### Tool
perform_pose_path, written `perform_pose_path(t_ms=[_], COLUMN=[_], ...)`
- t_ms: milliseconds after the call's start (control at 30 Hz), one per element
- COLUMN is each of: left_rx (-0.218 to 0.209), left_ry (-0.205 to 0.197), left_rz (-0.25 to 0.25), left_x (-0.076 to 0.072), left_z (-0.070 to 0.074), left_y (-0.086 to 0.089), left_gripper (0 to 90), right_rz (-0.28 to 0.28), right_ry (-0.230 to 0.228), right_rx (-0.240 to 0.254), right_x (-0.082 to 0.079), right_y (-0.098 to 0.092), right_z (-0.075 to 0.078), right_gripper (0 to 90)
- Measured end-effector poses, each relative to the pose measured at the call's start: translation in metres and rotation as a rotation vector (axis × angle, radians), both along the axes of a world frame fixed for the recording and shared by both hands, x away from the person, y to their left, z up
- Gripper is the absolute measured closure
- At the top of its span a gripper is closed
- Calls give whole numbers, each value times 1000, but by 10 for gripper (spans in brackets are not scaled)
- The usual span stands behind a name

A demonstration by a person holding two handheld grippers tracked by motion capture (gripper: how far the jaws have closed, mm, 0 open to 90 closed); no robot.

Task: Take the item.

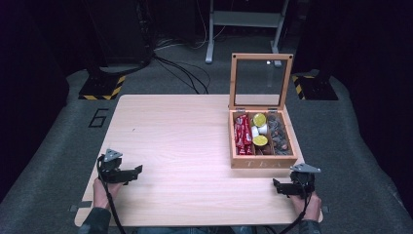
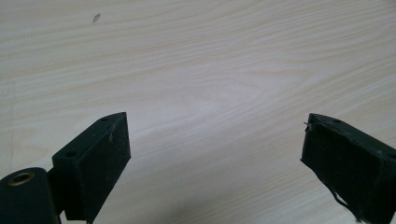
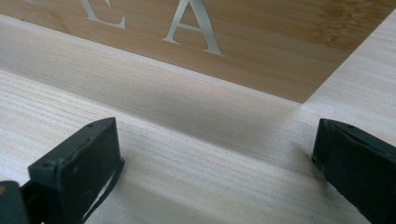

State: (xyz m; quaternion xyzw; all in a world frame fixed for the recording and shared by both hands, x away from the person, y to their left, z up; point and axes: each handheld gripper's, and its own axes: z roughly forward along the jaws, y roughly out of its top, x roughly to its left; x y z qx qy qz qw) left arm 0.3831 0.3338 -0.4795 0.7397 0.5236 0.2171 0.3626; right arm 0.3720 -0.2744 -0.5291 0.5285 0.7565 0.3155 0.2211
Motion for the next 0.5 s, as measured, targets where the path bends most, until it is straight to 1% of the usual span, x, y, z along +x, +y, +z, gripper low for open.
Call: perform_pose_path(t_ms=[33, 67, 100, 133, 167, 200, 233, 300, 367, 467, 500], left_rx=[0, 12, 12, 11, 11, 1, 1, 2, -6, -4, 4], left_ry=[0, 1, 1, -8, -8, -9, -9, -19, -21, -26, -41], left_rz=[0, -15, -15, -30, -30, -49, -49, -62, -90, -109, -126], left_x=[0, 4, 4, 8, 8, 11, 11, 16, 21, 25, 28], left_z=[0, 6, 6, 11, 11, 16, 16, 21, 28, 33, 38], left_y=[0, -7, -7, -13, -13, -17, -17, -25, -33, -40, -47], left_gripper=[77, 74, 73, 72, 72, 72, 73, 73, 73, 74, 75], right_rz=[0, -2, -2, -2, -2, -1, -1, -2, -2, -3, -3], right_ry=[0, -1, -2, -1, -1, 0, 0, 0, 0, 0, 0], right_rx=[0, 0, -1, 0, 0, 0, 0, 0, 0, 0, 1], right_x=[0, 0, 0, 0, 0, 0, 0, 0, 0, 0, 0], right_y=[0, 0, 0, 0, 0, 0, 0, 0, 0, 0, 0], right_z=[0, 0, 0, 0, 0, 0, 0, 0, 0, 0, 0], right_gripper=[4, 4, 4, 4, 4, 4, 4, 4, 4, 4, 4])
